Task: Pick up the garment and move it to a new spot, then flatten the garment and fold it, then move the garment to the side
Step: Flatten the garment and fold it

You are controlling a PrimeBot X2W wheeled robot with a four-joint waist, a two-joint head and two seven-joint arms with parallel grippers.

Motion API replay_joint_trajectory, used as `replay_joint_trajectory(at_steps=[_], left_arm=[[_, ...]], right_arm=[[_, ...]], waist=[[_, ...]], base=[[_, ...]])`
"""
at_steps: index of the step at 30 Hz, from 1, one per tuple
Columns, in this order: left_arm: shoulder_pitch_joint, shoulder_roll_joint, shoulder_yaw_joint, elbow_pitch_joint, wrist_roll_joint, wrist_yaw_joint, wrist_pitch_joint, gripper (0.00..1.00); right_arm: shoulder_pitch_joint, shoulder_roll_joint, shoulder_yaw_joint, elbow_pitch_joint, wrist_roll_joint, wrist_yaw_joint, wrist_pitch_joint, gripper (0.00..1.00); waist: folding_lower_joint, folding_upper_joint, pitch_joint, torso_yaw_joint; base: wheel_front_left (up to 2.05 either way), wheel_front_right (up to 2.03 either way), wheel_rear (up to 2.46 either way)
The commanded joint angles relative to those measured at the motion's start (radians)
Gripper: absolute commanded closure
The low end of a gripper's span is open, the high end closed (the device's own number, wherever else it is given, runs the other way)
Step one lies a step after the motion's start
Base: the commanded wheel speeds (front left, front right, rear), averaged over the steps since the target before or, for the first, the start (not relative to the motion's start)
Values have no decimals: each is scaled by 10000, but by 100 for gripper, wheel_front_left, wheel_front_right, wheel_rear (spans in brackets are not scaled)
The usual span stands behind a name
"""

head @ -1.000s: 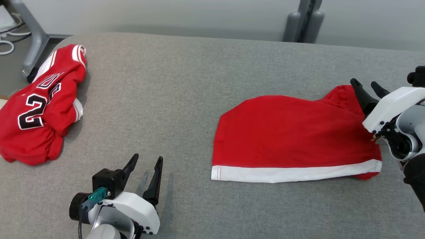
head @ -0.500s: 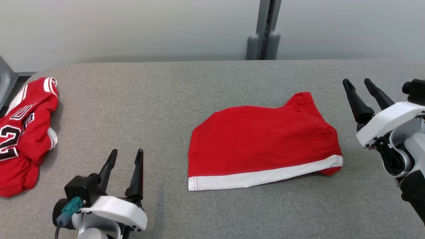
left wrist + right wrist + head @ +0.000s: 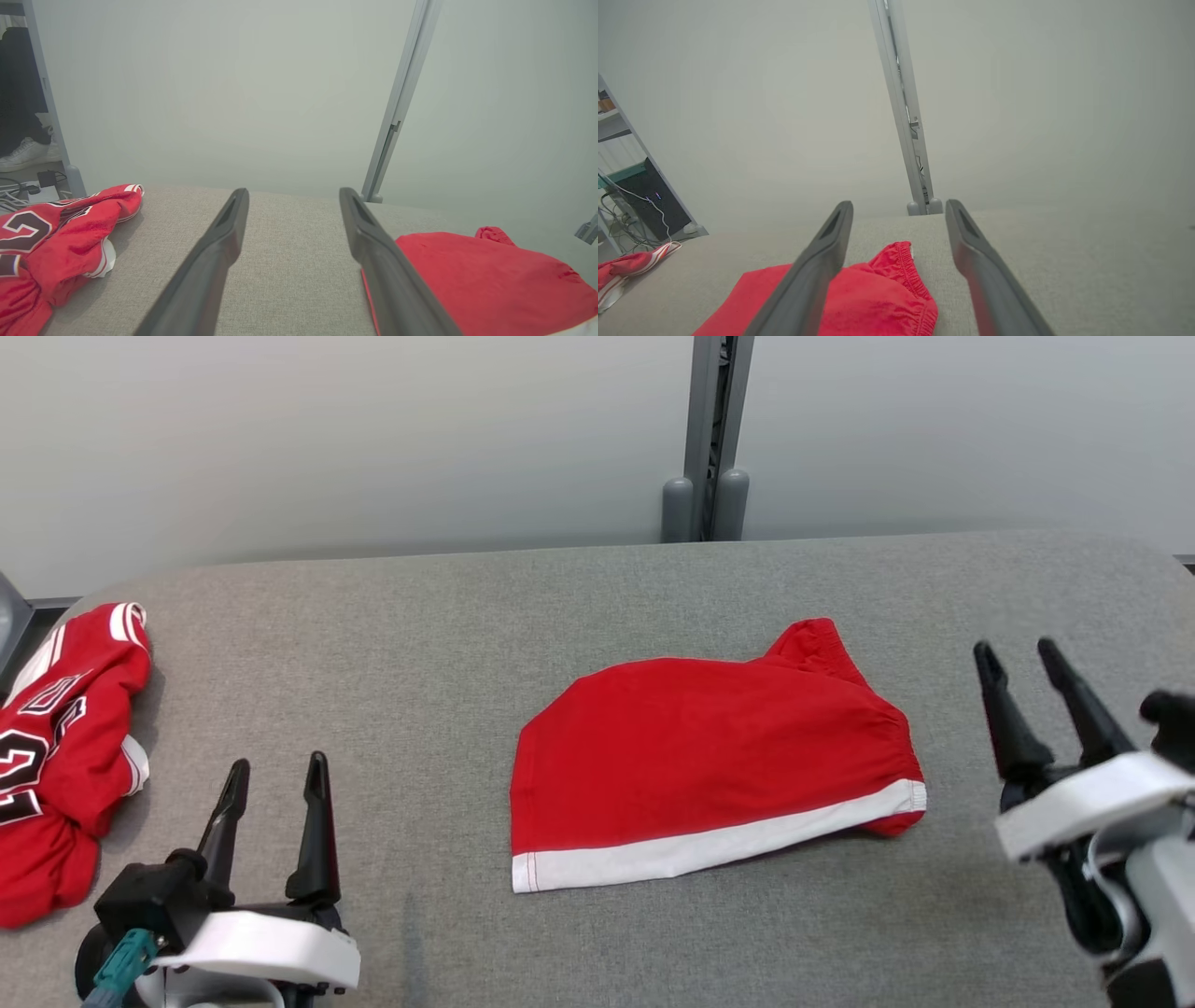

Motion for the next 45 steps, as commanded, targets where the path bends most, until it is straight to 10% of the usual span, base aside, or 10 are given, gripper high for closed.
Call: replay_joint_trajectory(at_steps=[1, 16, 45], left_arm=[[173, -26, 149, -63, 130, -87, -20, 0], [1086, -752, 1430, -292, 1939, -734, -24, 0], [965, -1543, 1773, 383, 2730, -1645, -25, 0]], right_arm=[[300, 112, -260, -403, -232, 24, -52, 0], [2847, 1679, -2765, -2894, -3116, 24, -48, 0], [2658, 1766, -2585, -2232, -3259, 24, -48, 0]], waist=[[0, 0, 3, -10], [0, 0, -81, -8], [0, 0, -54, 191]], base=[[0, 0, 0], [0, 0, 0], [0, 0, 0]])
